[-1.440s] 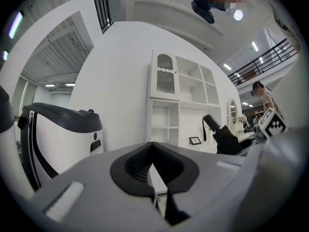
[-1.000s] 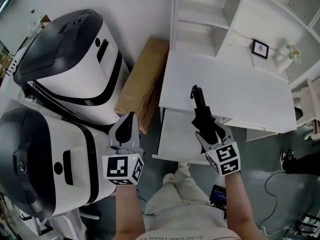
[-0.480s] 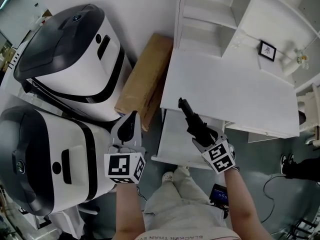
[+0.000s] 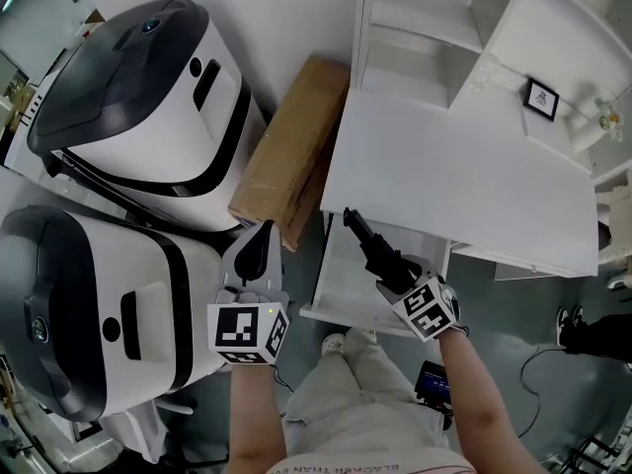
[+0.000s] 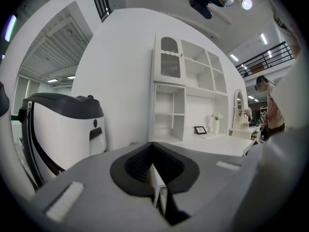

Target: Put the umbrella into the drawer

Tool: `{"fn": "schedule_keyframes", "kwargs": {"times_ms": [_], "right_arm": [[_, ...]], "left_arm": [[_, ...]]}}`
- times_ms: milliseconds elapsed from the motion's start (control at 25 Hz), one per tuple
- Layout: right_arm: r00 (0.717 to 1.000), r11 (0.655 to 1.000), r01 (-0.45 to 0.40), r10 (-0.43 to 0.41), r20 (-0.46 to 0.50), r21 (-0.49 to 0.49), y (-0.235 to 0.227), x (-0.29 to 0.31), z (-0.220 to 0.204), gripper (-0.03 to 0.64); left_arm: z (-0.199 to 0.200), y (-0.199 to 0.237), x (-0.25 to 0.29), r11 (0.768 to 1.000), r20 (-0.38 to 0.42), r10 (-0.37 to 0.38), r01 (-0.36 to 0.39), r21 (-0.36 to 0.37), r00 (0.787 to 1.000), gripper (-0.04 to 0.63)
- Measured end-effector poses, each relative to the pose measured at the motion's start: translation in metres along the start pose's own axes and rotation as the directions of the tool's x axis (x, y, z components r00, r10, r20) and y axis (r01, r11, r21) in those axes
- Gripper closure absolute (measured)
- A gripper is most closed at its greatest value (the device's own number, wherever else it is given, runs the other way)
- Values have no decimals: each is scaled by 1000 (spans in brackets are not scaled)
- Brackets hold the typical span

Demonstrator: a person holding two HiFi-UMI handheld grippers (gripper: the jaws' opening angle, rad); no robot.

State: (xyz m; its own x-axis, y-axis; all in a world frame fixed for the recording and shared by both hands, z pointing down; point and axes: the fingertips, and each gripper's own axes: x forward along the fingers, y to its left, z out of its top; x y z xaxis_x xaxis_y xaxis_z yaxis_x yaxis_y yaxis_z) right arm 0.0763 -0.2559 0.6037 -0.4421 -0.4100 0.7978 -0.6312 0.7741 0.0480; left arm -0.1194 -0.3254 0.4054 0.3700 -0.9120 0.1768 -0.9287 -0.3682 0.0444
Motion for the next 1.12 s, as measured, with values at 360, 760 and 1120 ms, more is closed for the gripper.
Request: {"fn": "schedule_keyframes", "kwargs": {"times_ms": [360, 760, 1120], "right_arm": [[995, 998, -56, 57, -82, 14, 1, 28, -29, 348], [979, 992, -110, 118, -164, 57, 3, 59, -60, 348], [961, 982, -137, 164, -222, 130, 6, 86, -82, 348]], "left_arm": [[-17, -4, 4, 1000, -42, 16, -16, -1, 999, 594], [-32, -16, 13, 1000, -87, 17, -16, 10, 996, 592], [-45, -16, 20, 1000, -119, 26, -26, 9, 993, 592]]}}
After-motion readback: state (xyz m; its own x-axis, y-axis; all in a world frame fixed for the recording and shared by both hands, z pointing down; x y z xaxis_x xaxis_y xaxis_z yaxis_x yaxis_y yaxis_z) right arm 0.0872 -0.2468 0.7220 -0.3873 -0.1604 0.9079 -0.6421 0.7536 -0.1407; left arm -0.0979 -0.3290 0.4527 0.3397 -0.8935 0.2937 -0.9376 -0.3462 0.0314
